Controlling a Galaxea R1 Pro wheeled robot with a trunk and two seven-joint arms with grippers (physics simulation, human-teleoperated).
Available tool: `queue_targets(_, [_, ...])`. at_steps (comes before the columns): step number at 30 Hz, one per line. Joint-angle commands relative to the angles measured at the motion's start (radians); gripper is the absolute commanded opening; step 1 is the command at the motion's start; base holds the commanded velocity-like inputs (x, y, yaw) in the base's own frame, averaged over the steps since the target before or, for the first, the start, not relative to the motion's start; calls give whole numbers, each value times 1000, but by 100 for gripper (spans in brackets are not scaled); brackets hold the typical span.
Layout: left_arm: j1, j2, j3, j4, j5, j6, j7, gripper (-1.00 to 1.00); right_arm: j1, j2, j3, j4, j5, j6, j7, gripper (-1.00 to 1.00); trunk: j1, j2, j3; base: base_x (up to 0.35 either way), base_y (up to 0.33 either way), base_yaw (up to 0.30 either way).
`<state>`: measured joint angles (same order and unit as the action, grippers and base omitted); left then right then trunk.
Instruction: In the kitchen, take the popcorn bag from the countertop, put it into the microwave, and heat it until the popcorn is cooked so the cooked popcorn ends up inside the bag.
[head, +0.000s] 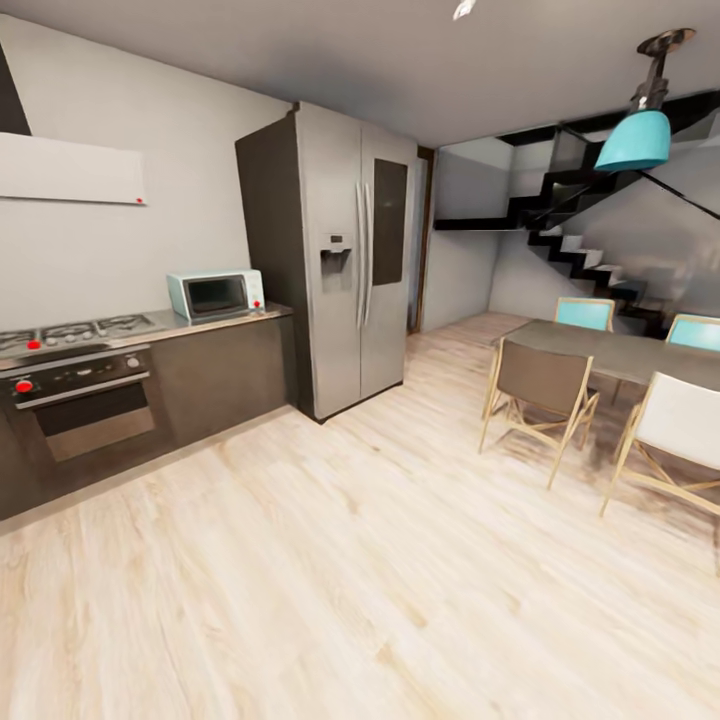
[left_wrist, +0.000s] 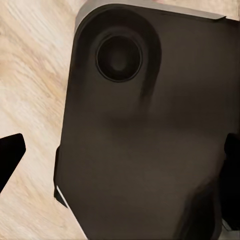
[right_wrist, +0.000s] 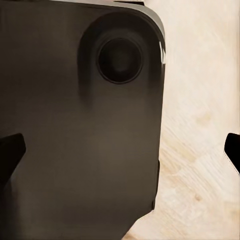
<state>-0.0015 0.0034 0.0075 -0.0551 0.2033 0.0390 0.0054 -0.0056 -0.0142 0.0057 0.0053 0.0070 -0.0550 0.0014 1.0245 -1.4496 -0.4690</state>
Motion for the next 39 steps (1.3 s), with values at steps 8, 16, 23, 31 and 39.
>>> queue_targets(8, [0,0,0,-2,8,4,1,100,-1,0,0,1,1,-3,-2,100,1,0,-1,326,0,0])
queue_targets(16, [0,0,0,-2,8,1,1,100,-1,1,0,1,1,-3,-3,100,1,0,-1,326,0,0])
queue_targets(23, [0,0,0,-2,8,1,0,100,-1,1,-1,1,-1,-3,-3,100,1,0,-1,326,0,0])
queue_targets(31, [0,0,0,-2,8,-1,1,100,-1,0,-1,1,-1,-3,-3,100,1,0,-1,326,0,0])
queue_targets(39, [0,0,0,-2,7,-4,1,100,-1,0,-1,1,-1,-3,-3,100,1,0,-1,326,0,0])
